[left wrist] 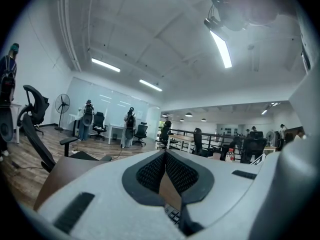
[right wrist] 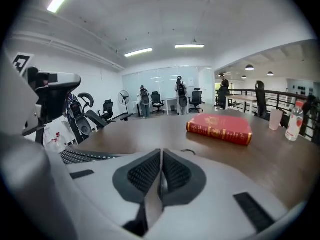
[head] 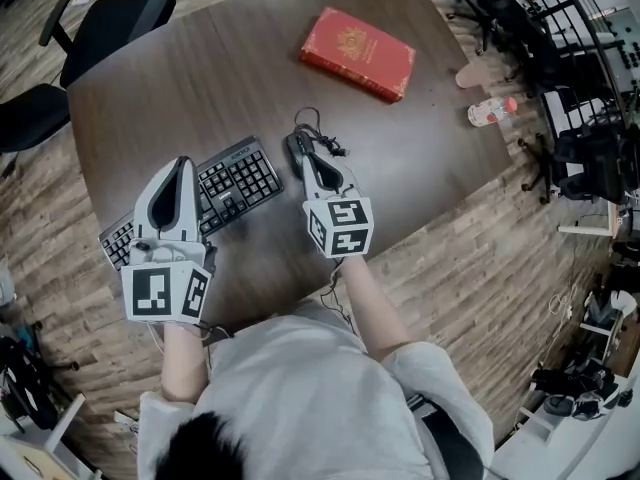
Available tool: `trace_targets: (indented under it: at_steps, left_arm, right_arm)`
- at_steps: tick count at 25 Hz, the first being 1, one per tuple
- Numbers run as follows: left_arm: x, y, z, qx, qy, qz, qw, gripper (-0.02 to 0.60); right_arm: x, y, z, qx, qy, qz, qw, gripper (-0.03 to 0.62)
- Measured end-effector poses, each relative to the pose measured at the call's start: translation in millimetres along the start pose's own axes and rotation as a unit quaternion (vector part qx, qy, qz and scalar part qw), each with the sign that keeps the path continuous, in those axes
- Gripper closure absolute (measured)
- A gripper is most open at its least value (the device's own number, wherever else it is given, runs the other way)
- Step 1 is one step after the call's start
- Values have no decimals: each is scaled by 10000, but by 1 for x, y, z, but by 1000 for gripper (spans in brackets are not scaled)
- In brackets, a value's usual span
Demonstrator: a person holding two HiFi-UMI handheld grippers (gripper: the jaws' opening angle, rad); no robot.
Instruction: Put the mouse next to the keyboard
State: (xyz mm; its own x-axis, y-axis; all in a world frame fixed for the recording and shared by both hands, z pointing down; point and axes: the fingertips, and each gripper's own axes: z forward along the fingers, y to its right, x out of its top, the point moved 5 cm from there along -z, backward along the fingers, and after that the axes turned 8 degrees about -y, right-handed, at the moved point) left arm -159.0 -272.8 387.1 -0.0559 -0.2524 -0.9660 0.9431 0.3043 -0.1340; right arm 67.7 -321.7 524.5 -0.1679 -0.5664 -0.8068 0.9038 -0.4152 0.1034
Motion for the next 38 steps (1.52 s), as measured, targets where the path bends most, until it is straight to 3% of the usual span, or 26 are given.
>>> trace_targets:
  at_steps: [18, 38]
  left_arm:
    - [12, 45, -41, -148, 297, 191, 9993, 572]
    - [23, 100, -114, -297, 721, 385, 9962, 572]
  right_arm:
    - [22, -9, -109, -107, 896, -165, 9958, 572]
    - [29, -30, -229, -140, 1798, -237, 9833, 572]
